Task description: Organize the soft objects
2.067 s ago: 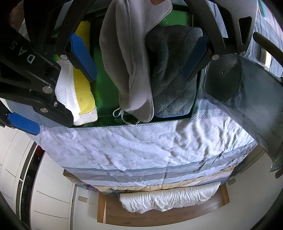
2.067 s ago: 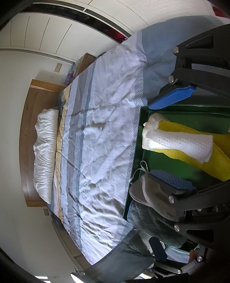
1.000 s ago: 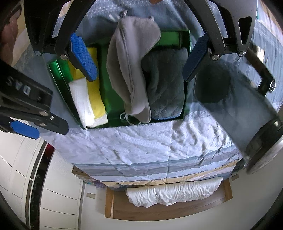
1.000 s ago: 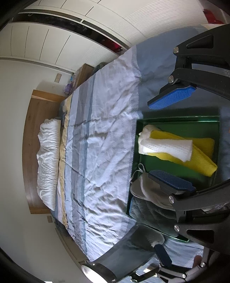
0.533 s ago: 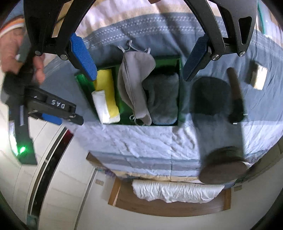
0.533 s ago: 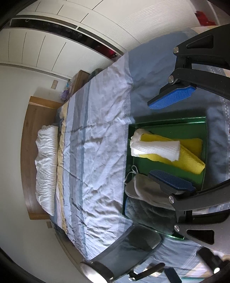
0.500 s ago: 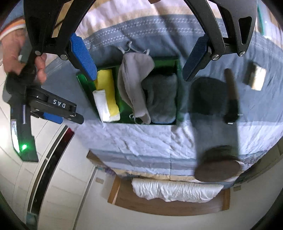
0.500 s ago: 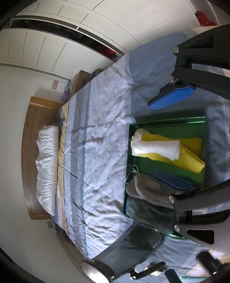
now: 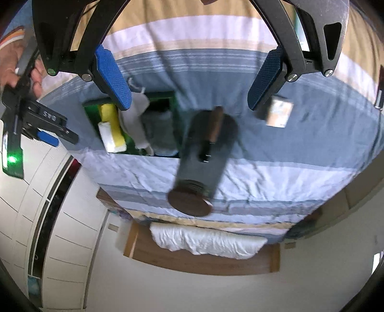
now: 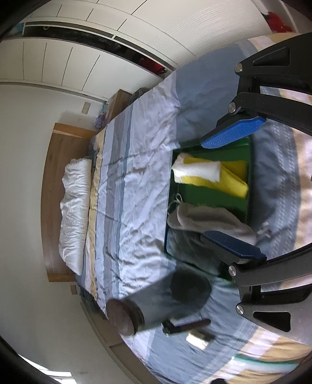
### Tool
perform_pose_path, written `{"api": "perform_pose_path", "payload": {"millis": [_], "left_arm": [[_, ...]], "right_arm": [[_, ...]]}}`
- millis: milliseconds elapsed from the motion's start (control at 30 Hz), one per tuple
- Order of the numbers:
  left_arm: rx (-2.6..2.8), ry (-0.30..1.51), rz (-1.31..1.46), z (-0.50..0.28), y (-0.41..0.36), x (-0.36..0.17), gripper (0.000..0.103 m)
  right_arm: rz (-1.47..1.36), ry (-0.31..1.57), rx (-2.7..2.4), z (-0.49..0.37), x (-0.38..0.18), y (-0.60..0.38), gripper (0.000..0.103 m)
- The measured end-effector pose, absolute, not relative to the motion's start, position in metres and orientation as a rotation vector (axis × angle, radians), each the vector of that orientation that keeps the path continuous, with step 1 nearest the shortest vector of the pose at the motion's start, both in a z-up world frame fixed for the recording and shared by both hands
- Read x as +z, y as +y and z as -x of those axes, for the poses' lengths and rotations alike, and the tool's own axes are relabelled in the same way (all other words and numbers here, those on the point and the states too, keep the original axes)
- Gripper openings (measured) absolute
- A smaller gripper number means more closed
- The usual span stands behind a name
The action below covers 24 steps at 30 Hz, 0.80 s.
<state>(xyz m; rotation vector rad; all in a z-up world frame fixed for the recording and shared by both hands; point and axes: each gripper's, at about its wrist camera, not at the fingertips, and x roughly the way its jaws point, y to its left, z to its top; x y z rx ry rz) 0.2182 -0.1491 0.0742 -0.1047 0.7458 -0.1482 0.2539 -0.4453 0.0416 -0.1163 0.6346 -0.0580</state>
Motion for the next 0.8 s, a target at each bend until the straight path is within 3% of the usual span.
{"api": "perform_pose_path", "payload": {"millis": [267,800], "left_arm": [[-0.035,0.685,0.136,-0.182,-0.081,0.093,0.095],[0.118,0.677,0.007,-0.116,0.011,0.072,0.095]], "right_arm": [[0.104,0.562,-0.025,-0.195,0.062,-0.41,0.072],[0.084,0.528,0.123,-0.15,0.049,-0.323,0.072]]}}
